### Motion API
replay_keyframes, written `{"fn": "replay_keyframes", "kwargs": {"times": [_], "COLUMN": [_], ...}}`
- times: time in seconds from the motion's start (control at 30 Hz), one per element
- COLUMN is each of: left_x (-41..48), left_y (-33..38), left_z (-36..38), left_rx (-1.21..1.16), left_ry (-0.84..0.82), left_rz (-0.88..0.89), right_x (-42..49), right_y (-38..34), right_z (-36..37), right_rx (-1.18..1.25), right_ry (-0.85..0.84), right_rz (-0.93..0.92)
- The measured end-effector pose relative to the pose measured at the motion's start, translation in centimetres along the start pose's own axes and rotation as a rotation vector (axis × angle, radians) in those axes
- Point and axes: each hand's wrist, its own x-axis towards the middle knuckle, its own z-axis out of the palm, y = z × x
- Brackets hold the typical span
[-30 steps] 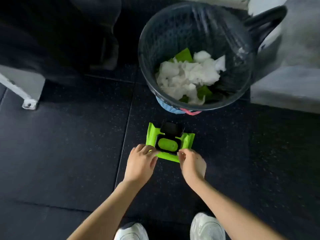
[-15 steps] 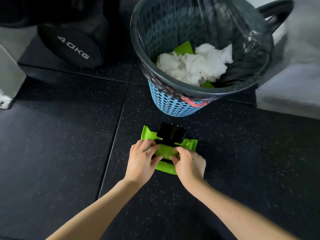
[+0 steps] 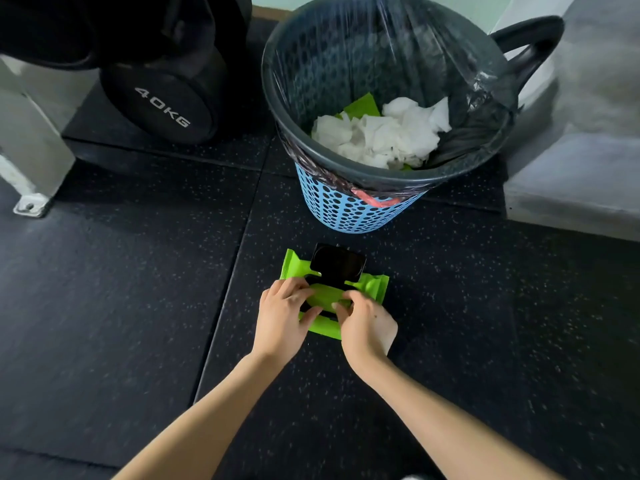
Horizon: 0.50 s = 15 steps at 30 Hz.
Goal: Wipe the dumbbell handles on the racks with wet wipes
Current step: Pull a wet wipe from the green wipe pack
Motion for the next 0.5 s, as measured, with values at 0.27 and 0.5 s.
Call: {"fn": "replay_keyframes", "kwargs": {"times": [0.27, 0.5], "left_x": [0.2, 0.6], "left_y": [0.2, 0.6], "left_z": [0.0, 0.1], "left_rx": [0.037, 0.026], "left_ry": [-0.004, -0.030], "left_rz": [0.010, -0.052], "right_x": [1.1, 0.9], "right_y": [-0.6, -1.7], "right_z": [0.3, -0.2], "right_rx": [-0.031, -0.231], "right_ry": [-0.033, -0.104], "right_rz": [0.095, -0.080]}}
